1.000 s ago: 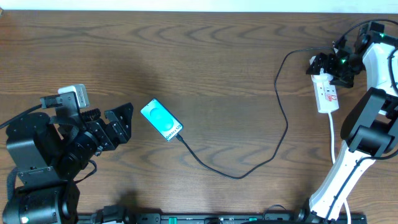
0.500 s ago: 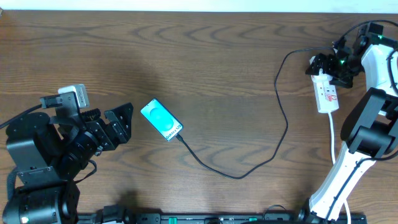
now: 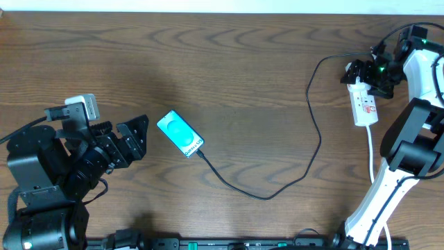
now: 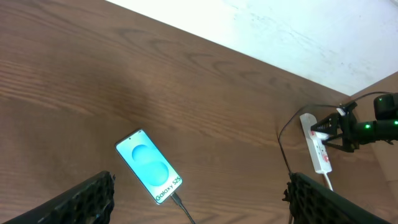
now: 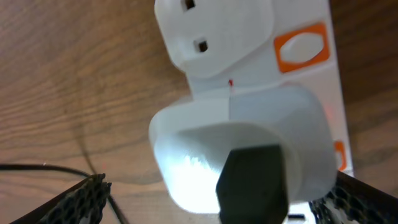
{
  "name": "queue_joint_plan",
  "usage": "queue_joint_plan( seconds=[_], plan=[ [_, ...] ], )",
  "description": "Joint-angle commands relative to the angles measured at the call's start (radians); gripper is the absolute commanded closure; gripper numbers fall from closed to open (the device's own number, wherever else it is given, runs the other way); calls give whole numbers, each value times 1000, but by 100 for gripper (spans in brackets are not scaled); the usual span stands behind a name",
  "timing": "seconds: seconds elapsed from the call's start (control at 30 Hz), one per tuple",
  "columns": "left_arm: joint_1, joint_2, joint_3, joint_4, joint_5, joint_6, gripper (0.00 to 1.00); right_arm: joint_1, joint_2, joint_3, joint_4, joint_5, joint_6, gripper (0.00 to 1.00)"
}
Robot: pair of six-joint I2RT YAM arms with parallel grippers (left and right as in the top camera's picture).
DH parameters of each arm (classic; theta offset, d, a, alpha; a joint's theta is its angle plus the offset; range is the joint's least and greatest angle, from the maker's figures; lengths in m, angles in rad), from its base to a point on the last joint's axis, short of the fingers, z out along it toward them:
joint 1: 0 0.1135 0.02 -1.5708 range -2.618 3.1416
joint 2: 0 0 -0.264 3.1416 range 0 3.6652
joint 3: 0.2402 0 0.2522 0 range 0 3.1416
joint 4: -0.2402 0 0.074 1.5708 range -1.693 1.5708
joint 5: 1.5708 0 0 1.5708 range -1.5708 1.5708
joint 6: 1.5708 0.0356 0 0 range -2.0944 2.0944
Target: Plug charger to phone and switch on socket
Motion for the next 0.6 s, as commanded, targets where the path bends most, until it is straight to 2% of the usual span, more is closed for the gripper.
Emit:
queue_joint_plan(
  seconds=[0.0, 0.27, 0.57],
  plan=[
    [3, 1, 21, -3, -12, 10, 11, 1, -26, 41, -39, -80, 13, 1],
    [3, 1, 21, -3, -12, 10, 11, -50, -200, 80, -117, -69, 13, 1],
    [3, 1, 21, -3, -12, 10, 11, -43, -492, 80, -288, 218, 89, 1]
  ],
)
